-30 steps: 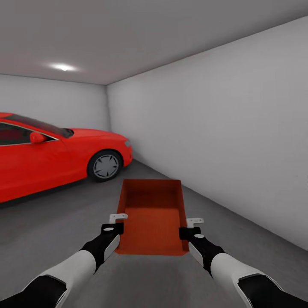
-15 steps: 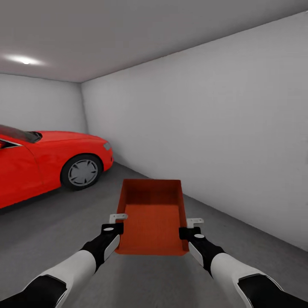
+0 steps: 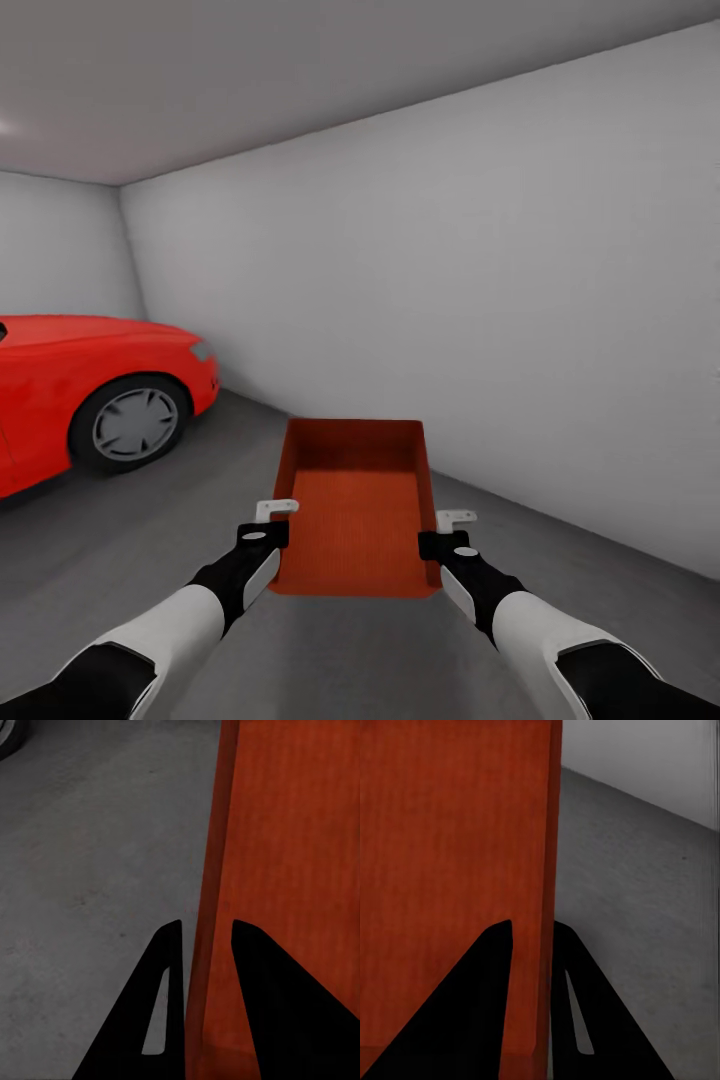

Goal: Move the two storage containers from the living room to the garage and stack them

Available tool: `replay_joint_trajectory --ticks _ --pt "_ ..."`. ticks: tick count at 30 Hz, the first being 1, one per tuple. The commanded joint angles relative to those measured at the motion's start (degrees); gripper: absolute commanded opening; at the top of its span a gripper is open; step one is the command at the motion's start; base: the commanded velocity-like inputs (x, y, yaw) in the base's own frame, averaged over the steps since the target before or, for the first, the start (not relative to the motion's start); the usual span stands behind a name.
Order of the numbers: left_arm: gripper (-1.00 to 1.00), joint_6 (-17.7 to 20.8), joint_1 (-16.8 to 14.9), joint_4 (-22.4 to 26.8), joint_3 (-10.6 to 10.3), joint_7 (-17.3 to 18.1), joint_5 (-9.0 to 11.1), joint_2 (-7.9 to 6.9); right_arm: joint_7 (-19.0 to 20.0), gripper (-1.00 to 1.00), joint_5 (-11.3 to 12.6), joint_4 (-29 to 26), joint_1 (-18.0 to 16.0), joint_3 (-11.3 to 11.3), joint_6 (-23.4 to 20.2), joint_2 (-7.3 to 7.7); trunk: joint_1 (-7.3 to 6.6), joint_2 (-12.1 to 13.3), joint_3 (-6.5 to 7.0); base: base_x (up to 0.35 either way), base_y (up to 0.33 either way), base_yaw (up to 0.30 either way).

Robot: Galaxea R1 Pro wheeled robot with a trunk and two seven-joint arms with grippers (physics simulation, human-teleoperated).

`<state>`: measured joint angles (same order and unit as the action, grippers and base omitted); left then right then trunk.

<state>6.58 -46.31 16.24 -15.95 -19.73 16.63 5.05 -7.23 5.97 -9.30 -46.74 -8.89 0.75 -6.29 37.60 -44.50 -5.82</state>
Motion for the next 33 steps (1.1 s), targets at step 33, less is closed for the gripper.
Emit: replay_joint_trajectory --ticks 33 --pt "-1.0 -0.5 -0.1 0.7 1.5 -0.7 -1.3 -0.04 -0.2 -1.0 1.3 0.2 0.0 -0.4 -0.1 -0.04 0.04 -0.1 -0.09 0.285 0.247 -0.291"
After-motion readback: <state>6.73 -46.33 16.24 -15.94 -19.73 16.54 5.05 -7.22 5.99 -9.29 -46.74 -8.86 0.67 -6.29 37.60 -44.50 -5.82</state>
